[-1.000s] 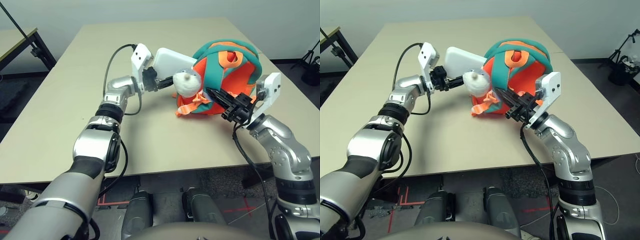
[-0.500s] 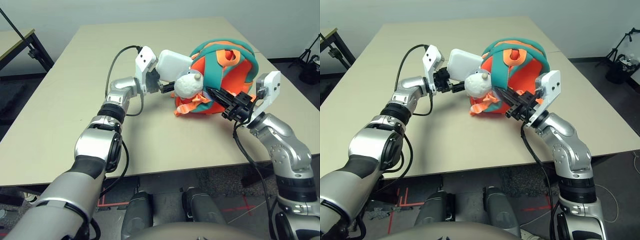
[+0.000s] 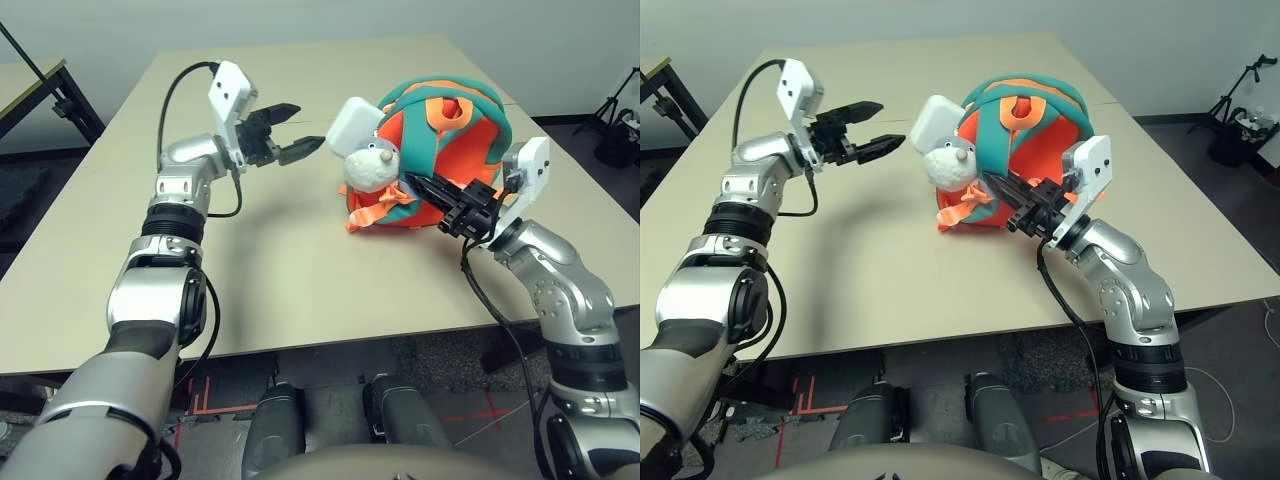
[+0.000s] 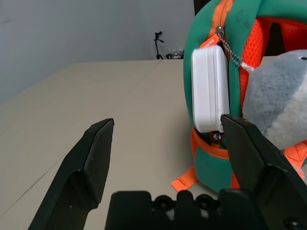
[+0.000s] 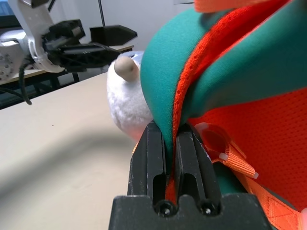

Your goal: Put the pencil case into the backpack and zip it.

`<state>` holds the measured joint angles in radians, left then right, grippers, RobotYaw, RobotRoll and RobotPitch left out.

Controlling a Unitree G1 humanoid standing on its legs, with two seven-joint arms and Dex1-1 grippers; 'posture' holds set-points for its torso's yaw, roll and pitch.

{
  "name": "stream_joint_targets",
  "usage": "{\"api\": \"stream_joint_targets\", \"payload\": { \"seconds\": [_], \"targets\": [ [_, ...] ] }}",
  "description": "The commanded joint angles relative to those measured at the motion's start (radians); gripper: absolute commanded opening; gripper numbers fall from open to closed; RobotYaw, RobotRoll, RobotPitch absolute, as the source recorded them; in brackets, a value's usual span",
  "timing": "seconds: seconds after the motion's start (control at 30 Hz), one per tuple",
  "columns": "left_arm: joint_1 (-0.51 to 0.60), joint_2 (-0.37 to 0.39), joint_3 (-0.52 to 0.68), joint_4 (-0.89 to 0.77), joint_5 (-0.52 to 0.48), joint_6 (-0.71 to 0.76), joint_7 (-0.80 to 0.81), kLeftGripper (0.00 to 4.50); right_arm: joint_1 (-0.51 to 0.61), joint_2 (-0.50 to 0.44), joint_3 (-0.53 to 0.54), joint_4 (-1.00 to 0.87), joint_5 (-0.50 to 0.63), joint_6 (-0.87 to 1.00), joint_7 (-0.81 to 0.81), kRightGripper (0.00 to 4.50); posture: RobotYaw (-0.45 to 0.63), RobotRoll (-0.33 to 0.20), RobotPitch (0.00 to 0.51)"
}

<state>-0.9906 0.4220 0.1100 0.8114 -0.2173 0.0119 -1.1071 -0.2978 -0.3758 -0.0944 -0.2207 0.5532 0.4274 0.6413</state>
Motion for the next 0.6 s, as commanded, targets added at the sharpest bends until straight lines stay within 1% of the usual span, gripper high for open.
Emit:
{"api": "stream_joint_targets", "payload": {
  "seconds": [0.03, 0.17, 0.3, 0.33, 0.37, 0.4, 0.5, 0.57, 0.6],
  "targets": [
    [0.04, 0.026, 0.014, -0.089, -0.033, 0.063, 0.013, 4.47, -0.017, 0.002, 0.022, 0.006, 0.0, -0.012, 0.03, 0.0, -0.16, 0.0, 0.02],
    [0.074, 0.038, 0.023, -0.154, -0.054, 0.104, 0.031, 4.47, -0.02, 0.0, 0.022, 0.008, 0.001, -0.011, 0.032, 0.0, -0.16, 0.0, 0.025],
    [0.086, 0.03, 0.028, -0.179, -0.072, 0.132, 0.038, 4.47, -0.021, -0.001, 0.023, 0.01, 0.0, -0.01, 0.033, 0.0, -0.16, 0.0, 0.028],
    [0.086, 0.02, 0.022, -0.178, -0.075, 0.138, 0.036, 4.1, -0.021, -0.001, 0.023, 0.01, 0.0, -0.01, 0.033, 0.0, -0.17, 0.0, 0.028],
    [0.084, 0.011, 0.017, -0.176, -0.077, 0.141, 0.035, 3.88, -0.021, -0.001, 0.023, 0.009, -0.001, -0.011, 0.032, 0.0, -0.17, 0.0, 0.028],
    [0.082, 0.004, 0.013, -0.173, -0.078, 0.143, 0.033, 3.53, -0.022, 0.0, 0.023, 0.009, -0.001, -0.011, 0.031, 0.0, -0.17, 0.0, 0.028],
    [0.067, -0.017, 0.004, -0.147, -0.073, 0.14, 0.033, 2.43, -0.02, 0.0, 0.021, 0.005, -0.002, -0.012, 0.028, 0.0, -0.17, 0.0, 0.028],
    [0.057, -0.033, 0.0, -0.124, -0.067, 0.134, 0.033, 1.57, -0.018, 0.001, 0.02, 0.0, -0.003, -0.013, 0.025, 0.0, -0.19, 0.0, 0.027],
    [0.054, -0.04, -0.003, -0.113, -0.063, 0.127, 0.034, 1.21, -0.016, 0.001, 0.019, -0.002, -0.003, -0.013, 0.023, 0.0, -0.19, 0.0, 0.027]
  ]
}}
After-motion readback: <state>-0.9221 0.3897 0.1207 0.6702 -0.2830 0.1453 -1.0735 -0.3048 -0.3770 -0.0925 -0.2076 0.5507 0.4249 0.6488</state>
